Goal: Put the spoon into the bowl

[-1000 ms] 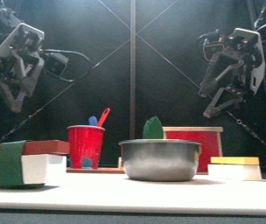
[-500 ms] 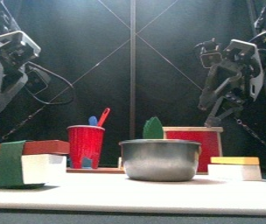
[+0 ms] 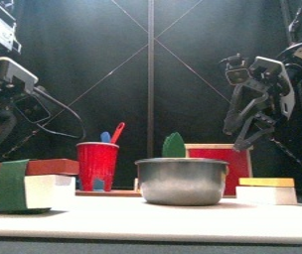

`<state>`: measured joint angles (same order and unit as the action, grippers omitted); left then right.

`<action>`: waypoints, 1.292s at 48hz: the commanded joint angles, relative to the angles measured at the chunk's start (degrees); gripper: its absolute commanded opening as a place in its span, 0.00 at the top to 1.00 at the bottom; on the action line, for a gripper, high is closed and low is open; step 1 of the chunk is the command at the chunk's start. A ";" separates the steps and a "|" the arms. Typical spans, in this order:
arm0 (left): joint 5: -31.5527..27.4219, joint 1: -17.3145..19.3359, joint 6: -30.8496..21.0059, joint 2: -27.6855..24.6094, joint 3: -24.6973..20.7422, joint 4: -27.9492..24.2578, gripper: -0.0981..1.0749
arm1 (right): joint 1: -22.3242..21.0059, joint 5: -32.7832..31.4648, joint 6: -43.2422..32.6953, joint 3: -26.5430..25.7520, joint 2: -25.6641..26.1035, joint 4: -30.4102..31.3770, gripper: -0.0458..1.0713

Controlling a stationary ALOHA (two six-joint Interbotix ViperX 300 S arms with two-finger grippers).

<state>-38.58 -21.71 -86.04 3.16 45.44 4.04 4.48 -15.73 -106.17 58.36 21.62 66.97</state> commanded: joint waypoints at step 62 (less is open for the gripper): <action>9.14 12.57 21.80 24.52 -1.23 0.26 0.46 | -0.53 -1.14 -0.09 -0.88 0.35 -2.11 0.08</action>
<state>-32.34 -11.51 -68.20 27.42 44.82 1.14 4.13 -16.79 -106.17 58.36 21.53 65.13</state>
